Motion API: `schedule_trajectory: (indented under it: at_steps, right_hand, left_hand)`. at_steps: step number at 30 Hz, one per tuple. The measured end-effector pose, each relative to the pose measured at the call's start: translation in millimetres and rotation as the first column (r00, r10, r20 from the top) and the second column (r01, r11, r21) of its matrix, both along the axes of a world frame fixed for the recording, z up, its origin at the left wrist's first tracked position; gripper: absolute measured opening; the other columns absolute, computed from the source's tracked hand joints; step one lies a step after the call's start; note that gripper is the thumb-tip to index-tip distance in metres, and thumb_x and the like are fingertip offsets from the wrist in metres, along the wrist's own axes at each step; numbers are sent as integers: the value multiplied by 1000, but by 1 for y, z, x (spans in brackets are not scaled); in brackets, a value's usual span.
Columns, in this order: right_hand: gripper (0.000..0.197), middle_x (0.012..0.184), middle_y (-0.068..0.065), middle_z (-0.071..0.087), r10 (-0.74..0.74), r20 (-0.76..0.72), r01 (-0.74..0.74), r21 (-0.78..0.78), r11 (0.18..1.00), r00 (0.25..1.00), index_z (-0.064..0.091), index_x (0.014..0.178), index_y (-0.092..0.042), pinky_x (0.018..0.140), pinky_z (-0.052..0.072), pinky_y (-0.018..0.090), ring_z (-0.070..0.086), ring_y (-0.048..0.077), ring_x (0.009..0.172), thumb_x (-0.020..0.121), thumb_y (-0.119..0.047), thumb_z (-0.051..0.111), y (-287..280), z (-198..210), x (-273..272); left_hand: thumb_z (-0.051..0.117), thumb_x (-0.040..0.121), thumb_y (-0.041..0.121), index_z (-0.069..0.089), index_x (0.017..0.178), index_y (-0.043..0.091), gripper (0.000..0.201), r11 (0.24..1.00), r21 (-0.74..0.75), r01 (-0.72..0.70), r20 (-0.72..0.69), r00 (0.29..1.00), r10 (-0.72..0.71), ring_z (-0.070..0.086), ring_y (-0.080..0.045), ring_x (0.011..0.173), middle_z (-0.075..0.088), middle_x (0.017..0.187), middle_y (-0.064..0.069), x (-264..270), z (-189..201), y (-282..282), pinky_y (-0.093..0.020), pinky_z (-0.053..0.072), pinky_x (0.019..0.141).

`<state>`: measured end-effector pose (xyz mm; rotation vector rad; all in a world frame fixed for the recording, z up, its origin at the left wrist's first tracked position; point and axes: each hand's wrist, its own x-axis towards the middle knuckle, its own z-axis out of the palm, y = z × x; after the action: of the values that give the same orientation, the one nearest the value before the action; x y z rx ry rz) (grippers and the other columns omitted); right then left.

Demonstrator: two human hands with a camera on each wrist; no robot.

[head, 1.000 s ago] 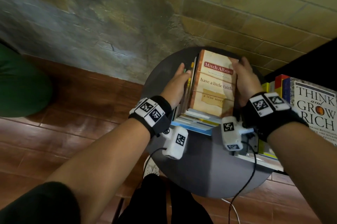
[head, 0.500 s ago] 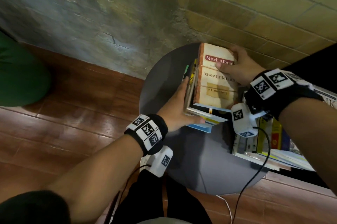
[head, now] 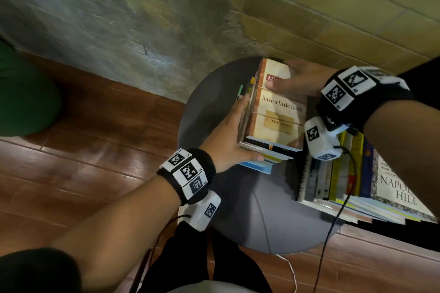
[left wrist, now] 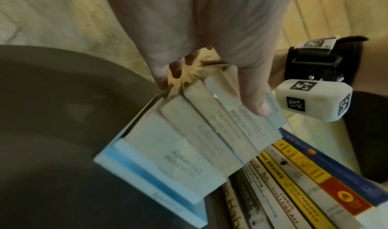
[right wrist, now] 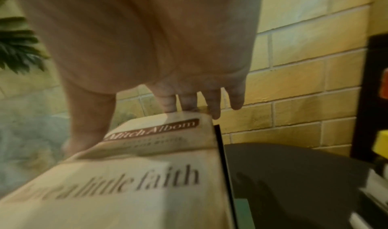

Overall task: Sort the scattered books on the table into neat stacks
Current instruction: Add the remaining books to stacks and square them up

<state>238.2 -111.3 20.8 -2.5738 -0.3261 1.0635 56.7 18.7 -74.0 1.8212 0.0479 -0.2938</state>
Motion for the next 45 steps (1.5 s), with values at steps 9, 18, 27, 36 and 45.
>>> schedule_trajectory:
  at_steps: [9, 18, 27, 36, 45]
  right_hand:
    - [106, 102, 0, 72, 251, -122, -275, -245, 930, 960, 67, 108, -22, 90, 50, 34, 66, 21, 96, 24, -85, 71, 16, 7, 31]
    - [40, 78, -3, 76, 137, -290, -176, -113, 978, 947, 64, 96, -21, 51, 53, 23, 72, 13, 71, 66, -45, 77, 11, -5, 29]
    - [62, 108, 8, 72, 91, -280, -103, -31, 994, 956, 64, 107, -27, 80, 59, 46, 66, 35, 106, 54, -55, 79, 7, 2, 9]
    - [134, 139, 2, 54, -683, -270, 734, 220, 642, 679, 19, 148, -43, 86, 45, 64, 59, 32, 114, 30, -92, 61, -31, -22, -28]
    - [73, 114, 11, 71, -642, -586, 868, 298, 397, 494, 66, 117, -28, 95, 47, 55, 68, 34, 105, 83, -79, 26, -47, -46, -88]
  left_hand:
    - [80, 72, 41, 9, 152, 35, 108, 1000, 4, -15, -51, 999, 15, 41, -13, 137, 35, 154, 5, 2, -16, -2, -45, 39, 112]
    - [76, 74, 45, 0, 150, 45, 107, 1000, -17, 10, -63, 998, -11, 32, -16, 144, 20, 160, 8, 3, -29, -6, -51, 38, 111]
    - [75, 77, 43, -16, 148, 41, 115, 999, 6, 45, -72, 996, -45, 19, -15, 148, 7, 163, 7, -4, -22, -7, -49, 29, 117]
    - [37, 48, 98, 3, 154, 30, 130, 886, -411, -213, -295, 951, 92, 21, 6, 127, 19, 156, 15, 8, 23, 20, -27, 17, 114]
    - [41, 54, 98, 13, 152, 38, 118, 879, -468, -94, -392, 913, -112, 22, -16, 147, 17, 162, 6, 42, -6, 9, -50, 16, 120]
